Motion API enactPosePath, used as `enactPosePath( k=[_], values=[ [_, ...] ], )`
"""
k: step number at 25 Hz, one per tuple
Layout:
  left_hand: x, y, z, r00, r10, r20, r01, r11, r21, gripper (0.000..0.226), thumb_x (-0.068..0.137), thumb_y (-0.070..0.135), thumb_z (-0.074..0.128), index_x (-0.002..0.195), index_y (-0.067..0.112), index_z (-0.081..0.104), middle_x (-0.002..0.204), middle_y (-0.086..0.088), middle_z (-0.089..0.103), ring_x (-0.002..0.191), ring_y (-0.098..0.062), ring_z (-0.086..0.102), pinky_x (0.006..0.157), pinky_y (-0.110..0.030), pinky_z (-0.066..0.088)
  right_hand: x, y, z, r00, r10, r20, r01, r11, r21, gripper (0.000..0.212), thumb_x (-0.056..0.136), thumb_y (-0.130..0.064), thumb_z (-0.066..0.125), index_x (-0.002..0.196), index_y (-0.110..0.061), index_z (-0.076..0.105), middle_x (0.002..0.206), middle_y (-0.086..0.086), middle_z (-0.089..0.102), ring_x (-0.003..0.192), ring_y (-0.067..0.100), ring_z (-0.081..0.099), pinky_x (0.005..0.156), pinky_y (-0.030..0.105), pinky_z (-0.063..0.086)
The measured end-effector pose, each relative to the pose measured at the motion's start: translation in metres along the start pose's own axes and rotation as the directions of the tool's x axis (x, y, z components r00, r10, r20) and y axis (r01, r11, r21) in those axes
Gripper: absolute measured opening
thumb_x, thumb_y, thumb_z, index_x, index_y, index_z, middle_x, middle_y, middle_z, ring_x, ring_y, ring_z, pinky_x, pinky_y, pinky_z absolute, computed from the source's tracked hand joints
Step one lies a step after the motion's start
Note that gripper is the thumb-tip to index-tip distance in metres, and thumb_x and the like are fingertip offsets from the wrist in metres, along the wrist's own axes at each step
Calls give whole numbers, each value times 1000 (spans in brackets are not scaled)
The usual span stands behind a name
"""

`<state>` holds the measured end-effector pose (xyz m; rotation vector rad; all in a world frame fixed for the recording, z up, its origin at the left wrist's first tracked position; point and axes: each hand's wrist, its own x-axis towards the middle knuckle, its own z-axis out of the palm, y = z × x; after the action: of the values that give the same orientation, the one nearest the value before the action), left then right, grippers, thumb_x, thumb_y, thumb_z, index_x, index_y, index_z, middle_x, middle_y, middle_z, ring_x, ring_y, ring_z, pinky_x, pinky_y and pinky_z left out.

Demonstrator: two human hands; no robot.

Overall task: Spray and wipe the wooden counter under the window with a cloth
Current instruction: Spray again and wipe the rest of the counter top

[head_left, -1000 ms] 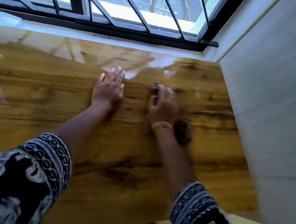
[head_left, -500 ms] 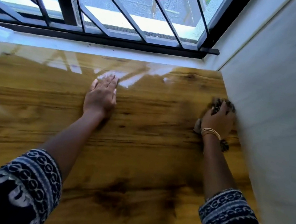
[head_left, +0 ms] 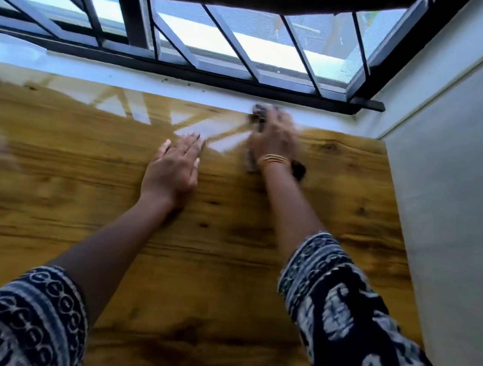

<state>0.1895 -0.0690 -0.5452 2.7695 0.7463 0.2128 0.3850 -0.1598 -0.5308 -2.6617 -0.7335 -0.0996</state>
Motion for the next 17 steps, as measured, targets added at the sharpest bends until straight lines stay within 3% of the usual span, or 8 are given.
enactPosePath(
  k=[3,6,12,17],
  values=[
    [0,0,-1,1000,5,-1,-5,1000,3,53,98,21,32,150,17,25,158,-1,25,146,-15,23,120,-40,15,22,95,-27,962,229,-147,-237,971,-40,39,91,-30,49,128,-21,57,127,10,58,116,27,52,99,38,42],
    [1,0,-1,1000,7,10,-7,1000,10,53,98,21,31,151,18,24,158,0,24,146,-15,21,121,-41,15,13,172,-52,895,395,-206,-420,903,-90,46,92,-32,48,135,-15,50,134,18,52,122,35,50,100,45,44],
    [6,-1,-2,1000,13,10,-13,1000,11,54,98,22,29,151,18,23,159,0,22,146,-15,21,120,-43,16,6,171,-59,854,481,-196,-513,842,-167,56,93,-40,49,142,-12,42,142,19,45,131,37,39,104,47,34],
    [5,1,-4,999,35,8,-35,999,13,52,98,21,29,150,17,26,159,-1,23,147,-19,20,120,-44,16,-67,167,-66,779,567,-267,-612,781,-127,60,91,-44,51,141,-12,43,144,16,45,134,37,37,105,48,32]
  ],
)
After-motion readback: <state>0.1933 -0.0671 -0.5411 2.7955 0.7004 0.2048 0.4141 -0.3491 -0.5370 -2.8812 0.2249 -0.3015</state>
